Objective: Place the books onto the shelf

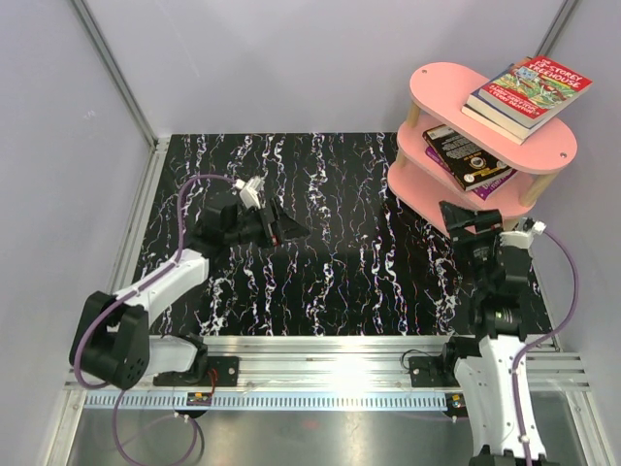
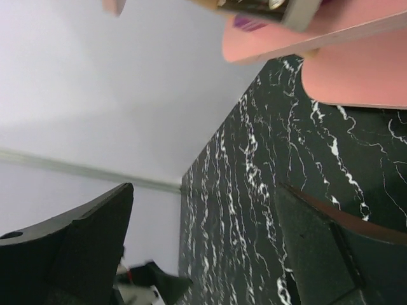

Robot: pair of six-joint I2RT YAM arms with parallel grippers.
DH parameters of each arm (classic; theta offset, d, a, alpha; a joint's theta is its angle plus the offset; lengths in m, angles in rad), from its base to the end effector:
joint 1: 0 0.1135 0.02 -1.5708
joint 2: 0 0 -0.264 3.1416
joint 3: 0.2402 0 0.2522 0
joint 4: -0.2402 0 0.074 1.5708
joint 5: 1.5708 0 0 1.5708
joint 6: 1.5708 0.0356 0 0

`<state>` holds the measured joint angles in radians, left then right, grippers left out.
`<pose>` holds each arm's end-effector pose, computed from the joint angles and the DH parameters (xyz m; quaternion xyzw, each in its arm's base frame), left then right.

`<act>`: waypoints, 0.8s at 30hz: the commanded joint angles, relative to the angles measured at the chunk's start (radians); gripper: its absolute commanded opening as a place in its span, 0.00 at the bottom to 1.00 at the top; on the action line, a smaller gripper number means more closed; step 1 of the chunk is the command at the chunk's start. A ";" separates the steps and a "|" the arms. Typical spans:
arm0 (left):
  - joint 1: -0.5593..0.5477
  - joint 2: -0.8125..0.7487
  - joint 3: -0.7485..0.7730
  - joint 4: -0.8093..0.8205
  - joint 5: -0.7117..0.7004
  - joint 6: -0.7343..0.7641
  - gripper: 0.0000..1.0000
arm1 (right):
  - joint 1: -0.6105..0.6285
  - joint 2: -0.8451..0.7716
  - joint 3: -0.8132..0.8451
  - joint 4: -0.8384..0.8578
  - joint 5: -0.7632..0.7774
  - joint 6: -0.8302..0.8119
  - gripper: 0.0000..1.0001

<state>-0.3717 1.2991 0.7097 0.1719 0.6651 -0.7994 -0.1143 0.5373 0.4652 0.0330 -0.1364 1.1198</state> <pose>0.2523 -0.1219 0.2402 0.0058 0.8121 -0.5129 0.2782 0.1506 -0.0124 0.2865 0.3776 0.6138 0.3763 0.5823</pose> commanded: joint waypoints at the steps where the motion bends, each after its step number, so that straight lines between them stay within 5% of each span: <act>1: 0.001 -0.092 0.008 -0.053 -0.082 0.115 0.99 | -0.001 -0.124 0.003 -0.063 -0.183 -0.253 1.00; 4: -0.038 -0.181 0.033 -0.168 -0.246 0.211 0.99 | 0.008 -0.305 0.027 -0.247 -0.190 -0.353 1.00; 8: -0.119 -0.322 0.077 -0.322 -0.548 0.308 0.99 | 0.051 -0.306 0.090 -0.375 -0.212 -0.455 1.00; 16: -0.243 -0.587 0.045 -0.439 -1.089 0.425 0.99 | 0.064 -0.284 0.015 -0.193 -0.361 -0.373 1.00; 24: -0.283 -0.661 0.014 -0.477 -1.239 0.402 0.99 | 0.065 -0.313 -0.050 -0.176 -0.359 -0.362 1.00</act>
<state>-0.6487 0.6262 0.7345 -0.2958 -0.4538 -0.4152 -0.0566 0.2409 0.4088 -0.1947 -0.4698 0.7540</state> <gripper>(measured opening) 0.987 0.994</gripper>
